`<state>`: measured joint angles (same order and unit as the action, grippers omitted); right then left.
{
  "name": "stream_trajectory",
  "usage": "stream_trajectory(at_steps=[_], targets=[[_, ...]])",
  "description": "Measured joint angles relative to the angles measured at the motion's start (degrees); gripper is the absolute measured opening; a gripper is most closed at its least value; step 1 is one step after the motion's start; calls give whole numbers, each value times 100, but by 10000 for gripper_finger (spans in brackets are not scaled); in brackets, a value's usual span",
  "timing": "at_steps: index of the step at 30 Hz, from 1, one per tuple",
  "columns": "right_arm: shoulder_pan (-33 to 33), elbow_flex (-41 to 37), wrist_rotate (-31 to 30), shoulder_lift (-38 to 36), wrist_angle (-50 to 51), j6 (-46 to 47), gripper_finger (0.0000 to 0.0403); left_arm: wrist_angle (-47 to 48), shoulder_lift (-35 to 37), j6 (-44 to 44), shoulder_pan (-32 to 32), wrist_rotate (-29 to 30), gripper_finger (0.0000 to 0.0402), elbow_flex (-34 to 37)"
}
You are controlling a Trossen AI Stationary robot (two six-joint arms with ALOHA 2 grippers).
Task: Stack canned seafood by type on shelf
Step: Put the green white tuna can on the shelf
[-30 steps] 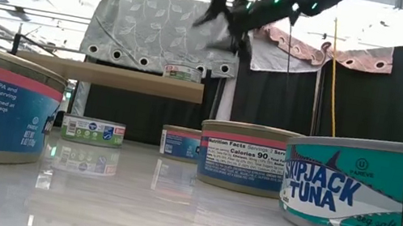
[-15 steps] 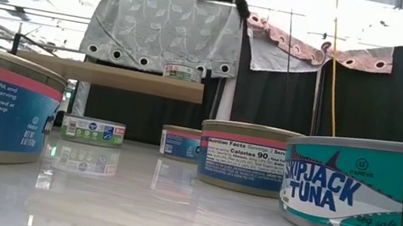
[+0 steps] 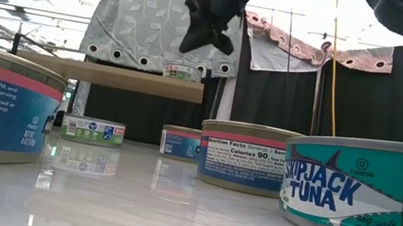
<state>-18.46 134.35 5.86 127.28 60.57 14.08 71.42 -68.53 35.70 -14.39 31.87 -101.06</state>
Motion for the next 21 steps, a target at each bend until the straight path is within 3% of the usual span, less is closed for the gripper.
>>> stream_trajectory(at_steps=[21], targets=[[-185,-18,-441,134,-83,-278,0,2,0,-9,0,122,27,0]])
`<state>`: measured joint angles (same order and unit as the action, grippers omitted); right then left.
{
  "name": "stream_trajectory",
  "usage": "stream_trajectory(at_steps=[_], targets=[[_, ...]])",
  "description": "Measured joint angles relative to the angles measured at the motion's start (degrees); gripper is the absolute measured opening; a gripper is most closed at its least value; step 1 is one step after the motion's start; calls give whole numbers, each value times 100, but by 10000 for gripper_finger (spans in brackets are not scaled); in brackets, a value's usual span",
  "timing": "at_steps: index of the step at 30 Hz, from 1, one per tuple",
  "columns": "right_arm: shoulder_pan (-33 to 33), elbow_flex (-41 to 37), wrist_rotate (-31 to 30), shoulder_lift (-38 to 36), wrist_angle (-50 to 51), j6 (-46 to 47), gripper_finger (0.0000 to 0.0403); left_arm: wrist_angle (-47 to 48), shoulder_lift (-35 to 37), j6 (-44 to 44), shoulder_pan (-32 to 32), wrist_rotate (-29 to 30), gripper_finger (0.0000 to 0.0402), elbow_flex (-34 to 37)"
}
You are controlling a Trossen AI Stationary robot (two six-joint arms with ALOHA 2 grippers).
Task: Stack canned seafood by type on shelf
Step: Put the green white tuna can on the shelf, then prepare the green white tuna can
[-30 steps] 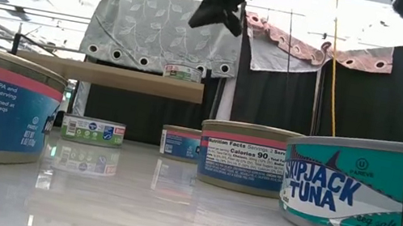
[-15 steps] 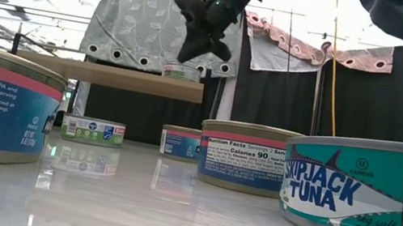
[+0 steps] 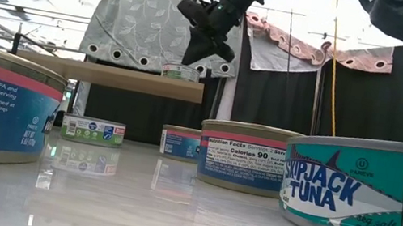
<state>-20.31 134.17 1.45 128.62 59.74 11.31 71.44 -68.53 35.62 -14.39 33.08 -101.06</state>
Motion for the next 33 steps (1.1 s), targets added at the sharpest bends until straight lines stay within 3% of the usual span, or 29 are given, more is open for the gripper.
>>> stream_trajectory(at_steps=[27,33], targets=[[-114,-11,-226,57,-165,113,0,3,0,0,0,-111,27,0],[-89,-9,433,-595,-349,407,0,3,0,155,-58,-476,27,3]])
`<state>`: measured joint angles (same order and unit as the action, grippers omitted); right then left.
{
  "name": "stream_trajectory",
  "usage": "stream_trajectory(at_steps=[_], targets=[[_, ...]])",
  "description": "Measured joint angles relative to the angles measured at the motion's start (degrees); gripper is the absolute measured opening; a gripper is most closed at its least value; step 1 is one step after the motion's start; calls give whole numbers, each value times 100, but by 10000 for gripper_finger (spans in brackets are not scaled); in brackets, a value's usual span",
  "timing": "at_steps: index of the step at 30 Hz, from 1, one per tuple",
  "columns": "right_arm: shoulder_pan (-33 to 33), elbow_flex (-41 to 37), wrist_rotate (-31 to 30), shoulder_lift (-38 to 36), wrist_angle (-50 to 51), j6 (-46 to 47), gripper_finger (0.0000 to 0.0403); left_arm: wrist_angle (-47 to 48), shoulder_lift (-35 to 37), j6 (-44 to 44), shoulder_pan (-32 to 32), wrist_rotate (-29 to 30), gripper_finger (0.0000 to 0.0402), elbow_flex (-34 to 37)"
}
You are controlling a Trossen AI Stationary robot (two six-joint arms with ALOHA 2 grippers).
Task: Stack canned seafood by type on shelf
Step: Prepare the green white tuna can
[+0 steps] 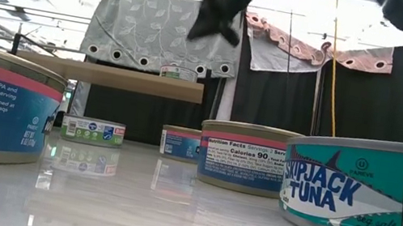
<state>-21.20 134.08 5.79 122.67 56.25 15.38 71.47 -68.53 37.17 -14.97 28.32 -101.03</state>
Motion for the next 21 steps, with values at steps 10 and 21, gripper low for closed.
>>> stream_trajectory(at_steps=[10,21], targets=[[1133,13,709,-1549,1161,1556,0,-42,0,1876,-1014,-476,26,1436],[3361,11,-1025,-2098,2516,3001,0,-1490,-37,2539,-417,-1727,3,4142]])
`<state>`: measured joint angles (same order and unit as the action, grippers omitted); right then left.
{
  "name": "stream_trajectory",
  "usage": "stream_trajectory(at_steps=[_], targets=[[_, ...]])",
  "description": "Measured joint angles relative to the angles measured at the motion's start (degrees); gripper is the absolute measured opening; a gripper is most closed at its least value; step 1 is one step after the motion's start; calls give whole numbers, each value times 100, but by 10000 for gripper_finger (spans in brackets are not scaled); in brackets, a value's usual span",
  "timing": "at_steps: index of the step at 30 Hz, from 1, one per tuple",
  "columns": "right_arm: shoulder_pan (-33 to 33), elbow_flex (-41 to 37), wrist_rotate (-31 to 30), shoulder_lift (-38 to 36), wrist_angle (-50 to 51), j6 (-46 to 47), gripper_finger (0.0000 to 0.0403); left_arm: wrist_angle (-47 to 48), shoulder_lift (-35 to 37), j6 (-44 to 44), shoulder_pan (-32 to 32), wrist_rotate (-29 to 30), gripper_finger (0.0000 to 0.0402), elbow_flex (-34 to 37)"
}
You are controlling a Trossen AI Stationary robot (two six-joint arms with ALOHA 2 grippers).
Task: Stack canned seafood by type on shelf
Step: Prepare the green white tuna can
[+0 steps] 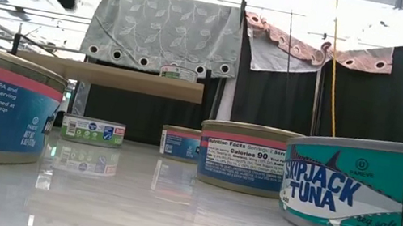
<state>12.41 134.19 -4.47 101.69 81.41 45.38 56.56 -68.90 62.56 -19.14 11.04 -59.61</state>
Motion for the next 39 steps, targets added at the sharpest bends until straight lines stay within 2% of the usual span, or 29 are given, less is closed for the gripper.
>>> stream_trajectory(at_steps=[4,7,12,23,29,33,39], targets=[[416,-2,-105,-14,545,254,0,-1208,-89,11,321,-535,3,786],[695,-4,-419,-56,895,372,0,-1650,-198,14,427,-413,2,1092],[1018,-28,-754,-219,853,457,0,-1670,-622,147,563,-192,2,1184],[1241,-28,-767,-484,591,312,0,-1674,-1606,163,567,-183,1,1196],[1347,-28,-766,-508,623,228,0,-1664,-1527,316,560,-176,1,1044],[1357,-31,-767,-507,767,79,0,-1650,-1460,509,577,79,1,973],[1344,-31,-778,-507,828,-50,0,-1483,-1669,420,705,125,1,977]])
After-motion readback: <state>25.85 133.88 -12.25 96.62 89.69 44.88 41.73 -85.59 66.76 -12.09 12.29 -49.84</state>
